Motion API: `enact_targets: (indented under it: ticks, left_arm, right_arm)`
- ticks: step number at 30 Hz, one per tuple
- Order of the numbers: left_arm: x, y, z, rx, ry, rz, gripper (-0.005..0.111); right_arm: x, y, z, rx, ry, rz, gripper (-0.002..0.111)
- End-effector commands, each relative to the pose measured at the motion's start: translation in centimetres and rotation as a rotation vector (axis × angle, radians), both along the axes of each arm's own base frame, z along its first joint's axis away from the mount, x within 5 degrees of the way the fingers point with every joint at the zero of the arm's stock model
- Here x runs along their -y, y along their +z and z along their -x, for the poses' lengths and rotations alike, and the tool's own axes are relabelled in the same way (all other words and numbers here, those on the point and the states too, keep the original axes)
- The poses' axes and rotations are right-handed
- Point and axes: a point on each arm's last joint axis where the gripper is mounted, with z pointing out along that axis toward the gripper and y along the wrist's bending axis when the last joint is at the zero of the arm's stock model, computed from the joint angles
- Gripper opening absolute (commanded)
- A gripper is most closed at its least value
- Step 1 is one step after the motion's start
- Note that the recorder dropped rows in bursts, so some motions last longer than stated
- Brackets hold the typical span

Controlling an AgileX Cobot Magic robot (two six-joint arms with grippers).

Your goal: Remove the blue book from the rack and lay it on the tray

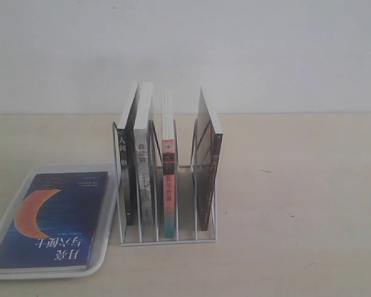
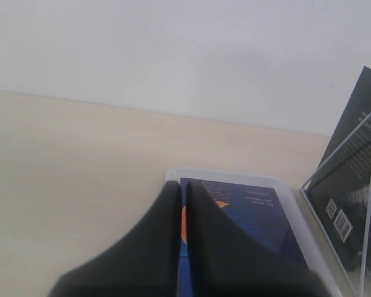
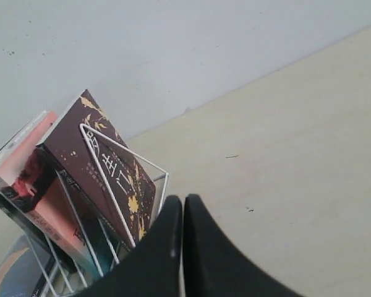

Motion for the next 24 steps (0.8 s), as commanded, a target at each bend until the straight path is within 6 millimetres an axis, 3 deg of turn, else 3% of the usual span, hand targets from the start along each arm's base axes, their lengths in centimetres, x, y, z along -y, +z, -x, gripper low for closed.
enact_targets:
  ticks: [1, 3, 6, 17, 24]
  left_arm:
    - [0.0, 0.2, 0.0, 0.008, 0.004, 0.017, 0.004]
    - [0.0, 0.2, 0.0, 0.008, 0.004, 0.017, 0.004]
    - [0.0, 0.2, 0.0, 0.008, 0.004, 0.017, 0.004]
    - [0.0, 0.2, 0.0, 0.008, 0.004, 0.017, 0.004]
    - [0.0, 0.2, 0.0, 0.008, 0.004, 0.017, 0.004]
  right_arm:
    - [0.2, -0.1, 0.0, 0.054, 0.002, 0.174, 0.0]
    - [0.2, -0.4, 0.0, 0.06, 0.021, 0.324, 0.0]
    - [0.2, -0.6, 0.0, 0.059, 0.036, 0.396, 0.0]
    - [0.3, -1.3, 0.2, 0.02, 0.08, 0.578, 0.0]
    - [0.3, -1.4, 0.2, 0.016, 0.081, 0.577, 0.0]
